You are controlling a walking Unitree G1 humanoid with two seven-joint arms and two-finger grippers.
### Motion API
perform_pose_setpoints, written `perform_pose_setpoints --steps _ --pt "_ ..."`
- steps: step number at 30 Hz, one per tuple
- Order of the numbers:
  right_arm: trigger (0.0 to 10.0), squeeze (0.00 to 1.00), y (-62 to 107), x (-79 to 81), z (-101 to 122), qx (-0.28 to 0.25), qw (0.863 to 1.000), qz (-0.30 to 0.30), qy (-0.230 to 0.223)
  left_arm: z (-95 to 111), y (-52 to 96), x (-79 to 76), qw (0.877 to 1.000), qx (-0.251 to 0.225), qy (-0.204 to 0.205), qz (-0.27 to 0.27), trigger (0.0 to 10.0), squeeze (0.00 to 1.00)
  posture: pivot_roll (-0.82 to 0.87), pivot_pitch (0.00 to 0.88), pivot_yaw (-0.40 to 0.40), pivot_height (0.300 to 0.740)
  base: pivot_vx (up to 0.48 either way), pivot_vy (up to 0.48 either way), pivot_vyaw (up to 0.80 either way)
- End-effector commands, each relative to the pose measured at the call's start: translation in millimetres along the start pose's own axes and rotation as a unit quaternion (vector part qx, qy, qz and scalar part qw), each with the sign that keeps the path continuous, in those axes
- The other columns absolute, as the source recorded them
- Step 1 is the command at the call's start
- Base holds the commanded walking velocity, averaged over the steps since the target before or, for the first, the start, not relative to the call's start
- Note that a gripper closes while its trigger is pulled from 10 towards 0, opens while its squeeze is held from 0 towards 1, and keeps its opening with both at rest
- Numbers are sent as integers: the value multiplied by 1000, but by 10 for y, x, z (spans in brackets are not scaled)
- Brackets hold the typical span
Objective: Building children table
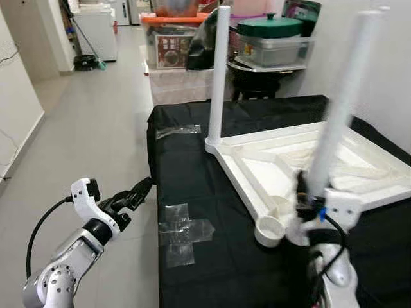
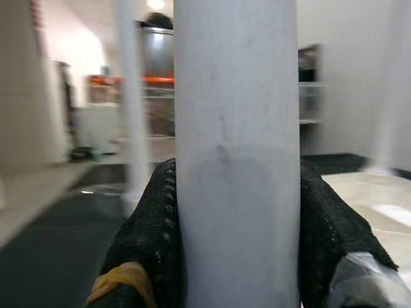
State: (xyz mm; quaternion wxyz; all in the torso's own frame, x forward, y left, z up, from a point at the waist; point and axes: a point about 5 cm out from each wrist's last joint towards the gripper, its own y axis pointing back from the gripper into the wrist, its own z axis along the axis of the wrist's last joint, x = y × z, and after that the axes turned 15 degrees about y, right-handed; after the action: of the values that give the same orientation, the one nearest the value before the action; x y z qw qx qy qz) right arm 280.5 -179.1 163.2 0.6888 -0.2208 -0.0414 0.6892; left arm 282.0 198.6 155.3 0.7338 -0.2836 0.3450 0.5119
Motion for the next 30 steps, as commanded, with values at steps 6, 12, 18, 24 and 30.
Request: perform_pose_setpoints --steps 6,12,18,24,30 --pt "0 0 -371 3 287 -95 986 131 -51 18 -23 13 1000 1 -5 1 10000 0 51 0 -20 740 0 0 0" --pt "0 0 -602 -160 352 -120 986 118 -12 14 -14 22 1000 -1 -5 2 10000 0 55 0 -25 740 0 0 0" --pt "0 0 -718 -444 157 -94 990 -18 101 19 2 31 1000 -2 -7 6 10000 0 73 0 -31 740 0 0 0" --pt "0 0 -613 -327 -87 -71 987 -10 143 49 3 30 1000 -5 -11 7 10000 0 86 0 -30 740 0 0 0" --pt "0 0 -574 -166 -258 -46 994 -12 98 62 4 34 1000 -6 -14 8 10000 0 89 0 -27 740 0 0 0"
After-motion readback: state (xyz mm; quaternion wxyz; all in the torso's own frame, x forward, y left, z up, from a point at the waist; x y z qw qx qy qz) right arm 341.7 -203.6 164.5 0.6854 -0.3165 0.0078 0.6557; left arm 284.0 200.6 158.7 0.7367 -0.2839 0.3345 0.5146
